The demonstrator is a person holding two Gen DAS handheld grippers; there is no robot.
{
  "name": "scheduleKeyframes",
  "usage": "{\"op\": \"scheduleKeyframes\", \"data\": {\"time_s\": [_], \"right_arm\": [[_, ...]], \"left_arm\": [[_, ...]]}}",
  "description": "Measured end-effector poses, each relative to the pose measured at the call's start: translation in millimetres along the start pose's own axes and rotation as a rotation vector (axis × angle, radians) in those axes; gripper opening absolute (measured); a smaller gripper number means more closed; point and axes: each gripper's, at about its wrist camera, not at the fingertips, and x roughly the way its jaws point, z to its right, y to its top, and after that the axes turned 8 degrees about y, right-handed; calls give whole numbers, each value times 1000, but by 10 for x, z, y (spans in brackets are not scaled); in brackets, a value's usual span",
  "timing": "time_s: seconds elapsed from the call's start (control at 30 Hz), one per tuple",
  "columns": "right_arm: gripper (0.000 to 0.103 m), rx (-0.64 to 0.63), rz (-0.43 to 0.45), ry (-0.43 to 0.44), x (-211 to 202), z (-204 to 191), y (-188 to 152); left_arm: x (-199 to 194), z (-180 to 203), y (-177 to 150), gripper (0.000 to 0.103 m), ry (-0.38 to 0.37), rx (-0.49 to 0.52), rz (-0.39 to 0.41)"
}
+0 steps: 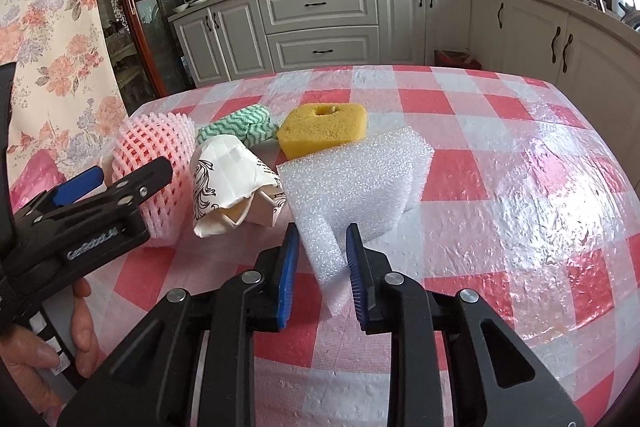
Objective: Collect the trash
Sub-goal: 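Grasp the pink foam net with the left gripper while the right grasps a white foam sheet, then carry the foam net and foam sheet to the bin and release both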
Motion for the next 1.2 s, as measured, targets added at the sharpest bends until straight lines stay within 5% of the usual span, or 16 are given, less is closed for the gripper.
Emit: {"op": "scheduleKeyframes", "data": {"time_s": [0.17, 0.37, 1.2], "right_arm": [[24, 13, 0, 4, -12, 26, -3], [24, 7, 10, 2, -30, -1, -6], [23, -74, 97, 24, -413, -279, -277]], "left_arm": [[151, 94, 34, 69, 2, 32, -62], [85, 46, -9, 41, -10, 28, -36], [-782, -383, -641, 38, -26, 63, 48]]}}
